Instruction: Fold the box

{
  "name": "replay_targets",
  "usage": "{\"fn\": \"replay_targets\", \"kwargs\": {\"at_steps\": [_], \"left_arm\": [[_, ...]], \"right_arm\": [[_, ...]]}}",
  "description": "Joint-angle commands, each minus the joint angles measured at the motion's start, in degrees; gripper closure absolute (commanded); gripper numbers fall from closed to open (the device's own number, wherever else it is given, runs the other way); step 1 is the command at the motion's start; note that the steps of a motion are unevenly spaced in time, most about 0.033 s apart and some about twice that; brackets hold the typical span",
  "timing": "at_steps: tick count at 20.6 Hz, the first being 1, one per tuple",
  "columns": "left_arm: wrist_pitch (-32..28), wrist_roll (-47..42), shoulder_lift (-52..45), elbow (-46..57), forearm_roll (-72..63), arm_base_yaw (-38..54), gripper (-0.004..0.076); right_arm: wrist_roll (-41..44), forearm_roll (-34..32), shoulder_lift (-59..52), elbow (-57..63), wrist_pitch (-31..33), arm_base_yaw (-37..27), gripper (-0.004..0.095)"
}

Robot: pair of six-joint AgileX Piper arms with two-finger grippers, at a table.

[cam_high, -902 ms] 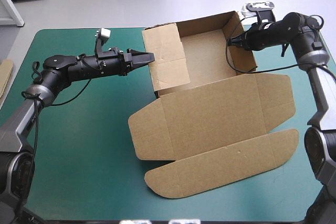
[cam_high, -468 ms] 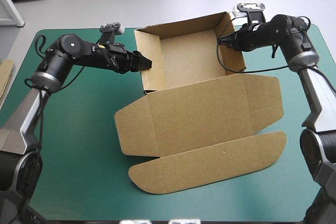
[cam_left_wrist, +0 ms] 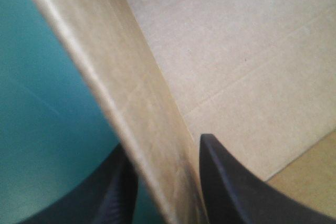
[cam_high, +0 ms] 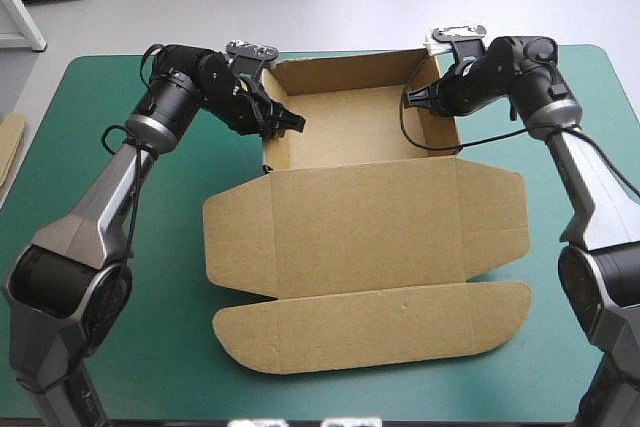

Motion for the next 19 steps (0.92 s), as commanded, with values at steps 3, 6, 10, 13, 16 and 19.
{"fn": "replay_targets", "kwargs": {"at_steps": [3,6,10,13,16,19], "left_arm": [[0.62,-0.06,0.94,-3.75,0.41,-0.84,0.0735],[2.11,0.11,3.07,-3.75,3.36,-0.84,0.0732],[0.70,0.11,4.63,-3.78,4.36,-0.84,0.0732],[0.56,0.01,6.06,-3.78,5.96,-0.84,0.0733],[-1.04,-1.10,7.43,-3.78,7.25,-0.84,0.0733],[-2.26,-2.22,8.75,-3.68,7.86,-0.84,0.0733]], "right_arm": [[2.13,-2.07,-1.47,-1.64,0.60,3.53,0.0917],[2.62,-2.48,-0.48,-1.64,2.99,3.53,0.0915],[2.41,-2.81,1.96,-1.64,7.19,3.53,0.0915],[2.64,-3.68,4.01,-1.64,7.36,3.53,0.0914],[3.31,-5.68,5.30,-1.64,6.53,3.53,0.0907],[3.62,-6.65,6.88,-1.64,6.66,3.60,0.0907]]}}
